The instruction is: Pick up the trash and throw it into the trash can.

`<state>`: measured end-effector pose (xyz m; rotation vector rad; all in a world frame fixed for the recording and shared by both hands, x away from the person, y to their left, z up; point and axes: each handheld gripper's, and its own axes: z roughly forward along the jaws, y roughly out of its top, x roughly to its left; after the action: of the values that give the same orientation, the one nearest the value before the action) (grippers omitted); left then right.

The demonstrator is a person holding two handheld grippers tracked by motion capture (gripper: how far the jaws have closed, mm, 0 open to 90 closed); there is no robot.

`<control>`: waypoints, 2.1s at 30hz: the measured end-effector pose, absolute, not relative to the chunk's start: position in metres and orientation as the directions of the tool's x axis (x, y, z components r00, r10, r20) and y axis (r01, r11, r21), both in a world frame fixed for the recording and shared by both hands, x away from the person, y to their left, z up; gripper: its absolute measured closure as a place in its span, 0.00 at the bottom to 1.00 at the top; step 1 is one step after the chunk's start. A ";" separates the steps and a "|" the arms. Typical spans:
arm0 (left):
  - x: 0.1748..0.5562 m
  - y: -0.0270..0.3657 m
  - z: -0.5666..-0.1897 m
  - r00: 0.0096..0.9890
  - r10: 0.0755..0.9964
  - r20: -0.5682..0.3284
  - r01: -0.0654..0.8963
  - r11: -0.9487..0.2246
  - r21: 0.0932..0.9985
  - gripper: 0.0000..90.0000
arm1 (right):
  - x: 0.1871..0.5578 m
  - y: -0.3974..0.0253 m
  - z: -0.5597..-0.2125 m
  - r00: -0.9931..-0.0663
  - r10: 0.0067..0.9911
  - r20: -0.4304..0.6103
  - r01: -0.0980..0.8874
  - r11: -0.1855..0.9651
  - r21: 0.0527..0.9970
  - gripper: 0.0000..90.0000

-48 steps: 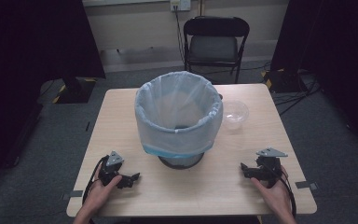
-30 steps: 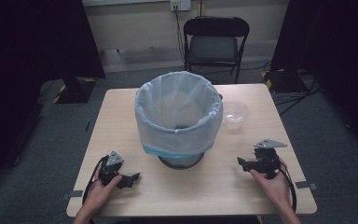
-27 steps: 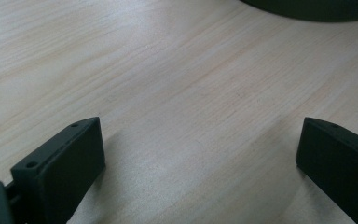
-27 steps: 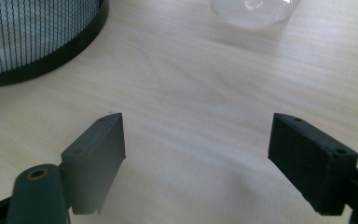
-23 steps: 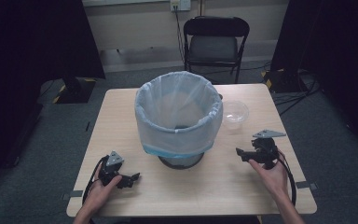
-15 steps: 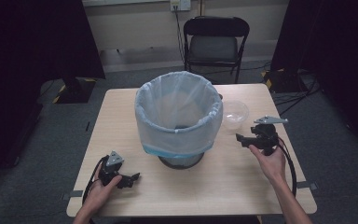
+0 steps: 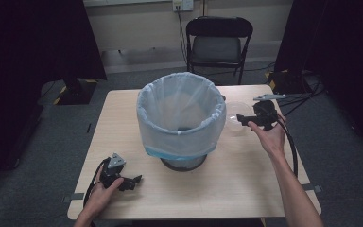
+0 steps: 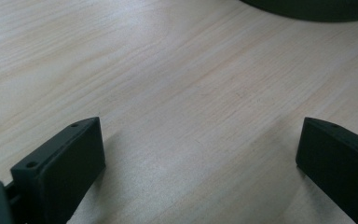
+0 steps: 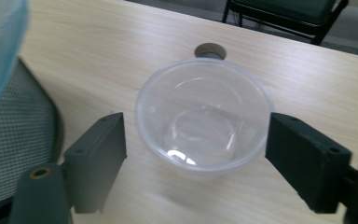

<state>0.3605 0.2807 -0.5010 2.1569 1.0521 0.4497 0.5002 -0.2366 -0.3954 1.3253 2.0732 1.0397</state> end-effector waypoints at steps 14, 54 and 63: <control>0.361 0.281 -0.501 0.612 0.790 0.010 0.553 -0.437 0.709 0.00 | 0.547 -0.250 -0.417 -0.361 0.933 0.014 0.600 0.221 0.769 0.19; 0.361 0.281 -0.501 0.613 0.790 0.010 0.553 -0.437 0.709 0.00 | 0.560 -0.247 -0.449 -0.347 0.918 0.190 0.642 0.085 0.762 0.31; 0.360 0.281 -0.501 0.612 0.791 0.009 0.553 -0.437 0.709 0.00 | 0.560 -0.246 -0.449 -0.360 0.896 0.259 0.660 0.048 0.750 0.48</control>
<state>0.3605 0.2806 -0.5010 2.1567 1.0522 0.4497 0.5597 -0.2463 -0.4495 1.5817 2.0504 1.2106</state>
